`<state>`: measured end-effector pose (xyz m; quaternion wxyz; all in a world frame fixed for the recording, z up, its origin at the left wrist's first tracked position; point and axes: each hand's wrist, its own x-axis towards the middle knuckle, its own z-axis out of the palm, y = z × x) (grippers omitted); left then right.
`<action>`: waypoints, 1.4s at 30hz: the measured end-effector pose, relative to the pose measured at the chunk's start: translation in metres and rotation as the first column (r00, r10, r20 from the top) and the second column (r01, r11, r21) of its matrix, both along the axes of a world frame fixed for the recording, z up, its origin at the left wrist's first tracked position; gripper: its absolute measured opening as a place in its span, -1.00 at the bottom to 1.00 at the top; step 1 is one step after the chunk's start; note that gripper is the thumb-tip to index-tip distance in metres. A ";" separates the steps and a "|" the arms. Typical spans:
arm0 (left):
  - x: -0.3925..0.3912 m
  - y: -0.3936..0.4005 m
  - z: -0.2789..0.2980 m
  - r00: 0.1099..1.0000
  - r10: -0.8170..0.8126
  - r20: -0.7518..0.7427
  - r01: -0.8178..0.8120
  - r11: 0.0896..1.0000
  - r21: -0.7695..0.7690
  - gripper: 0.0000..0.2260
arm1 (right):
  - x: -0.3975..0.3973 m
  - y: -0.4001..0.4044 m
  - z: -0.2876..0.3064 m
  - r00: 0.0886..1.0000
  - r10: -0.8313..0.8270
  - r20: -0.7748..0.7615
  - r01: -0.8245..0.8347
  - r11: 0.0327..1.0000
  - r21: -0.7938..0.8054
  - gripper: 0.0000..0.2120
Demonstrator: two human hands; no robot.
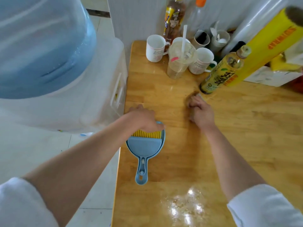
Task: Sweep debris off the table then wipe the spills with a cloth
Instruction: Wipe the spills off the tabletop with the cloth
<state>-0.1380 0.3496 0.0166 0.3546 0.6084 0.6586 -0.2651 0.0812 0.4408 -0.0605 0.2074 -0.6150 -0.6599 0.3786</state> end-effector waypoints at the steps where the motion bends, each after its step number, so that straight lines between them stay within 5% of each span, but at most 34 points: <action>1: 0.005 0.001 0.001 1.000 0.026 0.005 -0.026 1.000 -0.010 -0.11 | -0.021 0.002 0.001 0.999 0.044 -0.002 -0.044 0.998 0.044 -0.68; 4: 0.011 -0.003 -0.004 0.989 0.148 0.005 -0.148 0.989 0.000 0.04 | -0.085 0.002 0.007 0.965 0.260 -0.038 -0.257 0.963 0.085 -0.68; 7: 0.029 -0.014 -0.017 0.975 0.211 -0.066 -0.211 0.977 0.011 0.17 | -0.059 -0.002 0.000 0.941 0.335 -0.040 -0.336 0.942 -0.024 -0.64; 12: 0.026 -0.016 -0.034 0.959 0.283 -0.031 -0.275 0.948 0.163 0.10 | 0.076 -0.020 -0.001 0.999 -0.014 -0.036 0.011 0.997 -0.072 -0.62; 17: 0.012 0.035 -0.028 0.953 0.302 -0.019 -0.291 0.933 0.211 0.06 | 0.130 0.026 0.005 0.941 -0.334 0.058 0.335 0.942 -0.011 -0.66; 22: 0.015 0.056 -0.027 0.969 0.214 -0.124 -0.181 0.955 0.237 0.04 | 0.085 0.025 0.009 0.999 0.014 -0.030 -0.014 1.000 -0.001 -0.64; 24: 0.045 0.069 -0.023 0.975 0.222 -0.013 -0.195 0.882 0.429 -0.06 | 0.090 0.017 0.006 0.997 0.050 -0.067 -0.055 0.996 -0.070 -0.62; 26: 0.087 0.092 -0.017 0.935 0.246 0.254 -0.351 0.736 0.579 -0.13 | 0.102 0.015 0.005 0.993 -0.037 -0.116 0.023 0.992 -0.126 -0.61; 29: 0.144 0.132 -0.001 0.851 0.212 0.480 -0.503 0.591 0.630 -0.07 | 0.116 0.018 0.006 0.980 -0.088 -0.180 0.068 0.991 -0.115 -0.58; 32: 0.163 0.165 0.009 0.838 0.223 0.499 -0.537 0.499 0.680 -0.17 | 0.123 0.028 0.004 0.972 -0.132 -0.194 0.117 0.989 -0.086 -0.58; 36: 0.152 0.175 0.016 0.822 0.169 0.544 -0.545 0.514 0.663 -0.40 | 0.127 0.048 -0.005 0.980 -0.136 -0.145 0.133 0.991 -0.032 -0.65; 42: 0.117 0.167 0.041 0.824 0.082 0.560 -0.538 0.421 0.730 -0.34 | 0.078 0.101 0.000 0.998 -0.061 0.022 0.060 0.998 0.023 -0.59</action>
